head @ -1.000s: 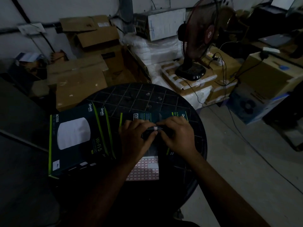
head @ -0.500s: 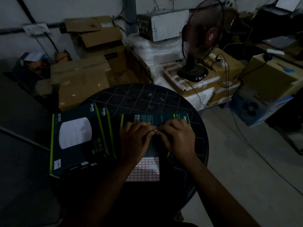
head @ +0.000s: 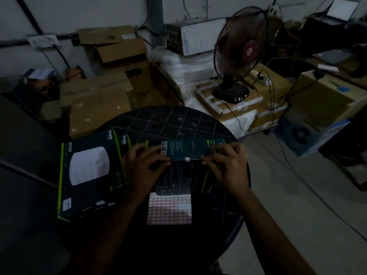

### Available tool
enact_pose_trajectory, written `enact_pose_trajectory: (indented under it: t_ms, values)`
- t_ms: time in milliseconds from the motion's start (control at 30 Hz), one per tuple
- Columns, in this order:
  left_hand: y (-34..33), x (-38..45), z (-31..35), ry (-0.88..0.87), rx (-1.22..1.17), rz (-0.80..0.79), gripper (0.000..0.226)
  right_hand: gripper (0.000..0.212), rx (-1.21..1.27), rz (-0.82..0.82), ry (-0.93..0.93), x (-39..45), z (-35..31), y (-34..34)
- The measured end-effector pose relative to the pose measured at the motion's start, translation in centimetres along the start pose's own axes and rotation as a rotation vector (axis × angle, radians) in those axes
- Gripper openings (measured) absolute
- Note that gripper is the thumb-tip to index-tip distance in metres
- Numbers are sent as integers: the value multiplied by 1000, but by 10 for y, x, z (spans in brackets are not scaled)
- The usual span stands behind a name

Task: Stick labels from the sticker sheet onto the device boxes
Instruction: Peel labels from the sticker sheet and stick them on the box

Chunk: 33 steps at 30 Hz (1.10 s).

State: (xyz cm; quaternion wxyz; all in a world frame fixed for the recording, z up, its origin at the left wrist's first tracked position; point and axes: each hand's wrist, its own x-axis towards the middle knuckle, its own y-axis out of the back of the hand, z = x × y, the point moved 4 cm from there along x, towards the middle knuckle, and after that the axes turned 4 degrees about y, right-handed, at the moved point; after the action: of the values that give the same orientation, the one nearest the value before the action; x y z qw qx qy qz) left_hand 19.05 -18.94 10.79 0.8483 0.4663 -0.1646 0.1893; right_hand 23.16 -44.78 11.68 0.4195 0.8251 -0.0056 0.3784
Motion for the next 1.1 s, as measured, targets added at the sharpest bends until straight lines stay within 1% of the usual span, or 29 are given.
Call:
enact_pose_trajectory:
  t_ms: [67, 167, 233, 300, 400, 467, 533, 567, 600, 633, 667, 700, 733, 767, 800, 833, 867, 900, 933, 967, 1033, 1067, 1100]
  values:
    - [8, 2, -14, 80, -66, 8, 18, 11, 126, -18, -123, -2, 7, -1]
    - [6, 6, -20, 168, -347, -82, 23, 16, 333, 11, -289, -2, 19, 4]
    - [6, 6, -21, 201, -428, -84, 25, 16, 368, 39, -305, -2, 26, 11]
    - [9, 5, -24, 238, -473, -74, 30, 14, 366, 13, -303, -1, 26, 17]
    - [12, 2, -27, 270, -513, -67, 28, 14, 363, 1, -332, -2, 26, 17]
    - [11, 1, -30, 287, -556, -76, 29, 16, 431, 30, -356, -4, 31, 16]
    - [13, 1, -29, 311, -598, -94, 34, 15, 545, 20, -380, -8, 38, 15]
    - [16, 2, -24, 315, -580, -111, 33, 13, 583, -3, -387, -10, 41, 15]
    - [18, 2, -20, 311, -507, -131, 27, 14, 598, -28, -384, -11, 43, 15]
    - [22, 4, -12, 285, -361, -139, 18, 16, 603, -56, -376, -11, 45, 16]
    - [25, 7, 0, 222, -166, -141, 17, 19, 601, -85, -364, -11, 46, 16]
    - [26, 11, 16, 108, 26, -139, 28, 22, 592, -112, -347, -10, 47, 16]
    - [22, 17, 36, -37, 150, -155, 42, 25, 573, -135, -323, -9, 47, 17]
    - [11, 24, 57, -182, 217, -221, 58, 27, 552, -153, -300, -8, 46, 18]
    - [-5, 29, 77, -297, 251, -336, 75, 30, 530, -169, -280, -7, 46, 19]
    - [-23, 34, 94, -358, 293, -468, 90, 32, 507, -180, -258, -7, 46, 19]
    - [-42, 38, 105, -378, 336, -588, 103, 33, 492, -183, -233, -7, 46, 20]
    - [-55, 41, 113, -388, 363, -653, 110, 32, 491, -180, -217, -7, 45, 21]
    - [-64, 45, 118, -392, 366, -671, 111, 30, 506, -166, -218, -8, 46, 22]
    - [-70, 48, 119, -399, 343, -655, 108, 27, 555, -144, -246, -11, 47, 23]
    - [-70, 54, 113, -413, 285, -632, 98, 21, 694, -71, -401, -21, 51, 24]
    - [-65, 56, 109, -415, 248, -639, 95, 22, 764, -67, -478, -29, 53, 22]
    - [-58, 58, 105, -410, 196, -649, 92, 36, 804, -109, -522, -36, 56, 16]
